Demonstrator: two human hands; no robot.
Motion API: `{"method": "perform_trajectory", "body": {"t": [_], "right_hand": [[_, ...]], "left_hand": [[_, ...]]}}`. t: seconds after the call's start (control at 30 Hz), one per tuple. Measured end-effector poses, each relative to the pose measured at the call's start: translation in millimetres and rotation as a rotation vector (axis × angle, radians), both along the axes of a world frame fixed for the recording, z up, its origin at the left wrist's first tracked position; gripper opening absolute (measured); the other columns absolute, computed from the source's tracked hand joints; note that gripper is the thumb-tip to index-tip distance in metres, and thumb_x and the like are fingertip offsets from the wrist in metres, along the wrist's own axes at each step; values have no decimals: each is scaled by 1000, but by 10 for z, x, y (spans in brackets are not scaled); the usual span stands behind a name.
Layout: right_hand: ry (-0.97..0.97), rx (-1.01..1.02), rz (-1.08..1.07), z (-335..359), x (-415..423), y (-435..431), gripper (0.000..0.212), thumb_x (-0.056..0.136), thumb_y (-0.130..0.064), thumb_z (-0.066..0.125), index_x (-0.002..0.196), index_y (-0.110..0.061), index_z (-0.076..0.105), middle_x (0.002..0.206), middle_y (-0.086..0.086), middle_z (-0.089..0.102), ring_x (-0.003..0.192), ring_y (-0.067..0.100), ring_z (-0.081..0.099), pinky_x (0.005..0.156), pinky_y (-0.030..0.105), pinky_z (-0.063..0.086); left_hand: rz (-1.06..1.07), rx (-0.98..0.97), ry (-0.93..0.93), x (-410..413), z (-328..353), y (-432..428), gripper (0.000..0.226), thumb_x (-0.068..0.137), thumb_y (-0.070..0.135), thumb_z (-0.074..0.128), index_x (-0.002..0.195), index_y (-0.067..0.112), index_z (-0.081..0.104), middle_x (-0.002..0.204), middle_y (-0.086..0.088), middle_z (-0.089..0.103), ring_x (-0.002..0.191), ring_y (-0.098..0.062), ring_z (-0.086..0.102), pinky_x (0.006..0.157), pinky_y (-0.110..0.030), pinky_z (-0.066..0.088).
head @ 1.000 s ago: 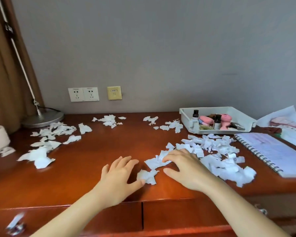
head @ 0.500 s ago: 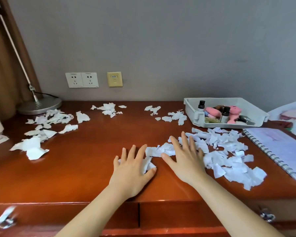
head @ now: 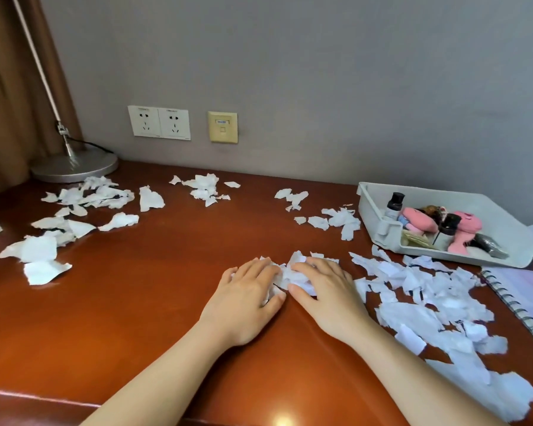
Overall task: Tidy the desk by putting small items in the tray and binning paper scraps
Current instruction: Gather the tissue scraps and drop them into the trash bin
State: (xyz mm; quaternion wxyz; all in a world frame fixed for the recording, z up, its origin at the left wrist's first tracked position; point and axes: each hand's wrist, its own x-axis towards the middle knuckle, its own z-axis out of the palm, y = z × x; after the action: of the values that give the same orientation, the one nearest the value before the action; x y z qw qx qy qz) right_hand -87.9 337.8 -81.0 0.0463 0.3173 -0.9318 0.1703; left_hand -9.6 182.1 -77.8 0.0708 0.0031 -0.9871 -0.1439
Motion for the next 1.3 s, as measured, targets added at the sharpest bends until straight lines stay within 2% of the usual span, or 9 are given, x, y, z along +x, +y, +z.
{"method": "perform_trajectory", "body": {"t": [0.2,0.3,0.4,0.53,0.63,0.73,0.83,1.17,1.3], "right_hand": [[-44,-160,60,22,-2,15,26,94,-35,50,111,-18,59,142,-9,38,127,12,39,103,29,37],[-38,-179,61,27,23,19,23,93,-30,53,106,-12,59,141,-9,39,115,8,46,90,19,40],[-26,-233,68,36,50,13,26,93,-24,55,118,-21,51,134,-10,43,118,8,48,87,16,37],[-38,-234,62,53,81,15,47,94,-21,53,138,-28,41,133,-12,47,123,6,42,97,18,34],[8,-190,29,28,68,6,29,94,-22,52,123,-22,54,109,-11,53,104,9,47,83,20,37],[51,-171,-19,19,75,2,9,95,-24,49,90,-18,54,81,-12,42,78,10,45,67,24,34],[86,-150,-84,19,99,-5,36,96,-25,46,64,-27,31,66,-7,35,61,10,37,59,32,34],[140,-87,-246,94,220,-39,48,96,-42,42,56,-21,26,53,-1,34,55,19,37,47,27,22],[131,-166,-171,95,237,-18,47,97,-39,42,56,-24,26,52,-3,33,55,17,36,48,28,22]], "left_hand": [[-53,79,67,-120,-22,-22,34,96,47,37,122,26,41,141,9,43,138,-8,30,110,-26,21],[-87,128,104,-145,2,-11,34,95,43,43,124,26,41,128,10,49,123,-10,41,99,-21,28],[-147,134,122,-172,-10,-18,40,96,39,43,134,27,36,128,9,46,120,-13,39,98,-23,31],[-187,83,130,-217,-39,-26,32,97,36,40,125,21,45,122,4,44,110,-17,41,96,-28,37],[-213,77,139,-241,-48,-24,29,99,32,38,123,19,46,120,1,44,108,-18,40,94,-30,38],[-231,95,149,-267,-65,-44,24,100,25,34,116,15,49,116,-1,46,104,-21,41,92,-34,40],[-237,139,163,-297,-65,-55,24,101,19,31,107,11,52,108,-4,48,97,-20,40,84,-30,40],[-216,194,208,-346,-28,-28,33,101,29,32,74,12,42,68,-1,47,65,-23,43,61,-32,32],[-218,448,283,-349,-1,-52,41,98,33,39,62,13,42,54,4,39,53,-14,34,53,-26,29]]}}
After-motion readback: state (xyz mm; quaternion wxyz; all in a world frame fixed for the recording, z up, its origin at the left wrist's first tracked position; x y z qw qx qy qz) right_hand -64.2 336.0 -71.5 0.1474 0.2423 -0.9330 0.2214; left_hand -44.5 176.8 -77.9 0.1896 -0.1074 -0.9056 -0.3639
